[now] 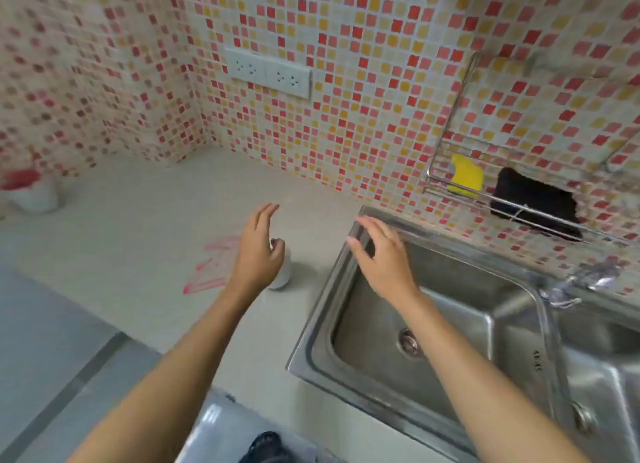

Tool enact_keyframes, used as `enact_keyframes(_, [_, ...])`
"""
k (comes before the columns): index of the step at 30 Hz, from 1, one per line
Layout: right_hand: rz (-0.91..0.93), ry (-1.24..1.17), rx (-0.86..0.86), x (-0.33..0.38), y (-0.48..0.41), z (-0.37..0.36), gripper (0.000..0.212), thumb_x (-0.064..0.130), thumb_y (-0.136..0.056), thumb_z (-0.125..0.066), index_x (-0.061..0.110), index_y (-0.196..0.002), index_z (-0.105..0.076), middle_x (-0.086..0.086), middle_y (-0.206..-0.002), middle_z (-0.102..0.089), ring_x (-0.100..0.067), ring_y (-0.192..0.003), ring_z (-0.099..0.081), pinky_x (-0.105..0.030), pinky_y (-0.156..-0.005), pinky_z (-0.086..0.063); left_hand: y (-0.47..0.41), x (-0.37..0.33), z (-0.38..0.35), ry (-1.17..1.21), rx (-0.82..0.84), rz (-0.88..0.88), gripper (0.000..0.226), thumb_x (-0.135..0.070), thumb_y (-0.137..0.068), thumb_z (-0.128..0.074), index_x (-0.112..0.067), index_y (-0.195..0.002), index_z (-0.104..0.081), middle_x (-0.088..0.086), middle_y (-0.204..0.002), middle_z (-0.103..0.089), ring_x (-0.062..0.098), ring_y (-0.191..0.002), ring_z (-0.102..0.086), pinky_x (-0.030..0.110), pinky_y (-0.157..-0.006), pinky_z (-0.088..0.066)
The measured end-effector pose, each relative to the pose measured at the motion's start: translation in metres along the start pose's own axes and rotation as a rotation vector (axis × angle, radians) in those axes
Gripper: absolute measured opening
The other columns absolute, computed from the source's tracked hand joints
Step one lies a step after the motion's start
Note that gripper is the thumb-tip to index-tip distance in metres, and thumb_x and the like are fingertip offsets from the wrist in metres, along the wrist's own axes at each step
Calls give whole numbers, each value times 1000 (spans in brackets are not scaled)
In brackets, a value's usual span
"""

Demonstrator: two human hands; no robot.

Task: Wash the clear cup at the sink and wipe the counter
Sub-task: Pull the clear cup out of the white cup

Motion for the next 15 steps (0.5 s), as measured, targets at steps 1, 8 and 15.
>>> enact_keyframes(1, [-23,-25,34,4,-2,-20,44,34,-96,-53,17,-137,-49,0,-141,-48,-17,-130,-40,-22,-104,-23,7,16,1,28,-20,88,63,6,-80,-48,-7,-141,-40,11,-145,-41,24,-136,-37,26,-113,-23])
enact_keyframes(8, [-128,-82,206,21,-5,-121,49,37,-91,-60,17,-135,-51,-4,-135,-54,-21,-126,-47,-31,-106,-35,46,95,-25,108,75,361,66,-3,-76,-55,-2,-140,-37,17,-136,-46,34,-125,-45,44,-104,-40])
enact_keyframes(15, [-159,-77,323,46,-29,-167,74,42,-81,-70,28,-145,-34,3,-142,-41,-19,-128,-41,-30,-103,-37,42,122,-53,367,121,355,71,-20,-72,-77,-34,-133,-44,-10,-130,-57,12,-119,-57,39,-95,-50])
Point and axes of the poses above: each hand's wrist, its own y-axis away from the middle knuckle, its own z-axis out of the back of the hand, x = y × z, the point moved 1 cm from there along -y, towards the middle knuckle
